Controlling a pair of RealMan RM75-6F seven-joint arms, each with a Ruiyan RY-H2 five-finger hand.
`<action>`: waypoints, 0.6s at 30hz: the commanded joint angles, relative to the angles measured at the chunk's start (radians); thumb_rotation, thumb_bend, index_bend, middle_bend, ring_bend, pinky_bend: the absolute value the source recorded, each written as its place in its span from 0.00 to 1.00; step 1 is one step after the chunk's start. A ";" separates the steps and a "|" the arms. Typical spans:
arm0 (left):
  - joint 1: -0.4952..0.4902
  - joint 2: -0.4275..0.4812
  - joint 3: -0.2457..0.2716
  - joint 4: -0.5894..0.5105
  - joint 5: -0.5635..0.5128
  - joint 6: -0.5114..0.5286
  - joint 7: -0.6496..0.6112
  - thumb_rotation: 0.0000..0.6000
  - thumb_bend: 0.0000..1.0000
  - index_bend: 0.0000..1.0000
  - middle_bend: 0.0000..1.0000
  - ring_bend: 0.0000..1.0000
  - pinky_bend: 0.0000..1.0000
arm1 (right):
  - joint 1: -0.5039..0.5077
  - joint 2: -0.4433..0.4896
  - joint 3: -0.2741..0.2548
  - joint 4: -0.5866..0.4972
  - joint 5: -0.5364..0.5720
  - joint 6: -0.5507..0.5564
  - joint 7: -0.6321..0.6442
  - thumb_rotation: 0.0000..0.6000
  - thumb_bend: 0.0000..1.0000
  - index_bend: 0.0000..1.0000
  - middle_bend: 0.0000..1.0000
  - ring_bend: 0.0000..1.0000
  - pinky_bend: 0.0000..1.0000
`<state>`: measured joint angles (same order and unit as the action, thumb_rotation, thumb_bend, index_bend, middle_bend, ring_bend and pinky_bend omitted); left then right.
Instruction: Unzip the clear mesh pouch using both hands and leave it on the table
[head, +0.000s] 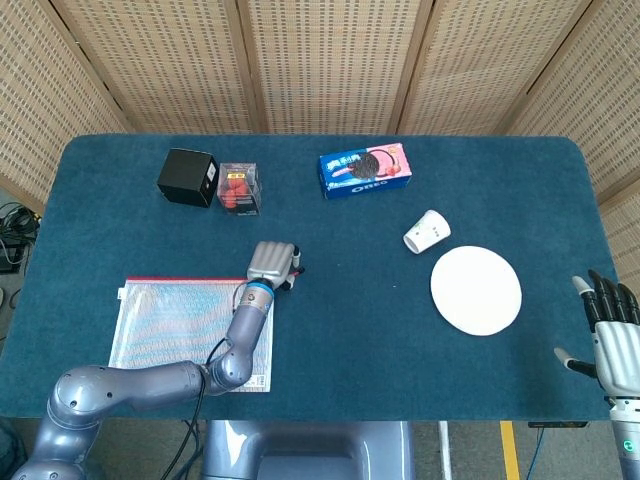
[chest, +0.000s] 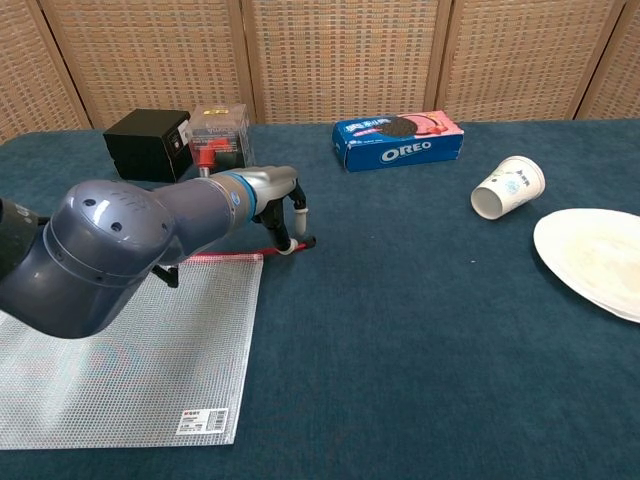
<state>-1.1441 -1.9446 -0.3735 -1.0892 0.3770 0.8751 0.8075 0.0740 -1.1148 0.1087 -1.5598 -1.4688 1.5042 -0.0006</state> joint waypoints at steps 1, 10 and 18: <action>-0.004 -0.008 0.002 0.014 -0.003 -0.005 -0.003 1.00 0.42 0.45 0.98 1.00 1.00 | 0.000 0.000 -0.001 -0.001 -0.001 -0.001 0.002 1.00 0.00 0.08 0.00 0.00 0.00; -0.017 -0.039 -0.001 0.073 -0.002 -0.025 -0.023 1.00 0.42 0.46 0.98 1.00 1.00 | 0.002 -0.001 -0.002 0.003 0.000 -0.006 0.004 1.00 0.00 0.08 0.00 0.00 0.00; -0.020 -0.062 -0.002 0.111 0.001 -0.039 -0.039 1.00 0.42 0.47 0.98 1.00 1.00 | 0.004 0.002 0.001 0.006 0.008 -0.012 0.016 1.00 0.00 0.08 0.00 0.00 0.00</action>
<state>-1.1649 -2.0051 -0.3745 -0.9801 0.3781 0.8378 0.7707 0.0781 -1.1132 0.1092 -1.5538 -1.4607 1.4924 0.0160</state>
